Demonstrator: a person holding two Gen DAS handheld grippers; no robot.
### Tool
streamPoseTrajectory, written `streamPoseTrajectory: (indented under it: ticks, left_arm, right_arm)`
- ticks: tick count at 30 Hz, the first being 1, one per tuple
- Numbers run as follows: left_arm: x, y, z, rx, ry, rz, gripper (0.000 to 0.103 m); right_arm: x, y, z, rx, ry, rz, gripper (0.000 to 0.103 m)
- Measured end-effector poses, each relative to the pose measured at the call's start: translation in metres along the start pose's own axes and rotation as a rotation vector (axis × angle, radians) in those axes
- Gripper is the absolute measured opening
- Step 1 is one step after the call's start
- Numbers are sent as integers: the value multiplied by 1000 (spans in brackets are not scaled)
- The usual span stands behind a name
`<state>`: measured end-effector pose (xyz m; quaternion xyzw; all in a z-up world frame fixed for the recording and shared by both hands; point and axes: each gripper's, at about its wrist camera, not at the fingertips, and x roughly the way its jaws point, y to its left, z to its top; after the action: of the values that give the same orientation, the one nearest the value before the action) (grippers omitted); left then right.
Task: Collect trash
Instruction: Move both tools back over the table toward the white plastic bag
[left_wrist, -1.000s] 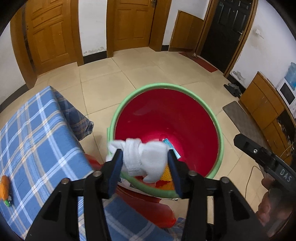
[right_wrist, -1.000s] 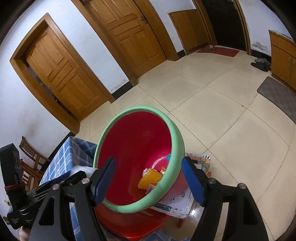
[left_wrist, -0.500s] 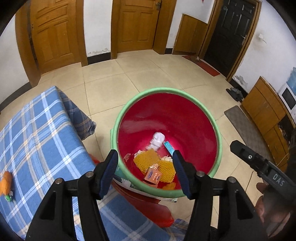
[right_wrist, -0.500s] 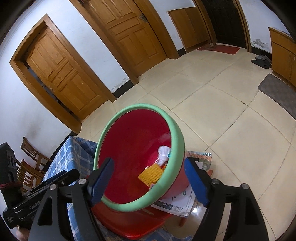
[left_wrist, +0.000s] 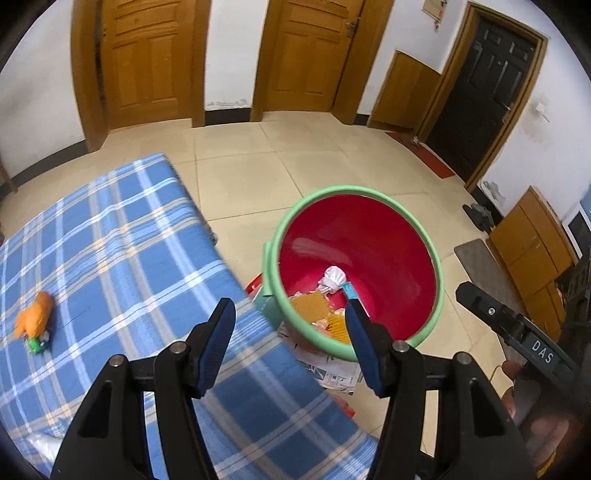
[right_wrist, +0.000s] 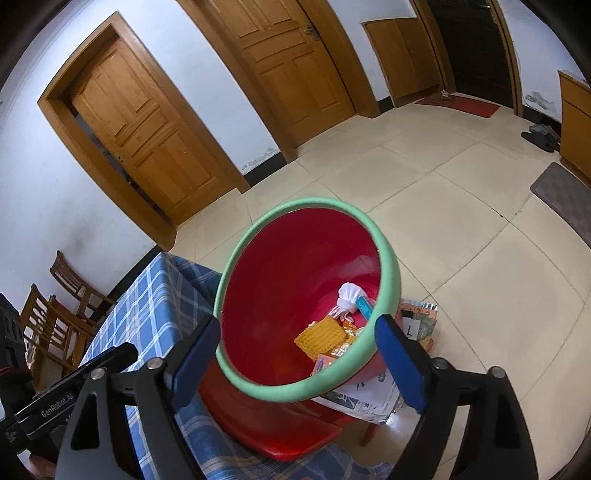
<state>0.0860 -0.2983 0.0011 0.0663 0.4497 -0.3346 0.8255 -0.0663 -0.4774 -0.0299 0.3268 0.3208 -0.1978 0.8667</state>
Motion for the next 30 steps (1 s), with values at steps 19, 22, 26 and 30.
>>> streamPoseTrajectory:
  ticks: [19, 22, 26, 30]
  left_arm:
    - [-57, 92, -44, -192, -44, 138, 62]
    - [-67, 107, -53, -214, -48, 168, 62]
    - [-81, 124, -67, -245, -53, 204, 62]
    - [-91, 142, -80, -278, -51, 236, 62]
  right_arm:
    - [-8, 50, -16, -110, 23, 75, 92]
    - [-9, 59, -21, -126, 29, 85, 92]
    - [-10, 72, -28, -154, 39, 96, 93]
    - [-10, 82, -33, -173, 47, 106, 93]
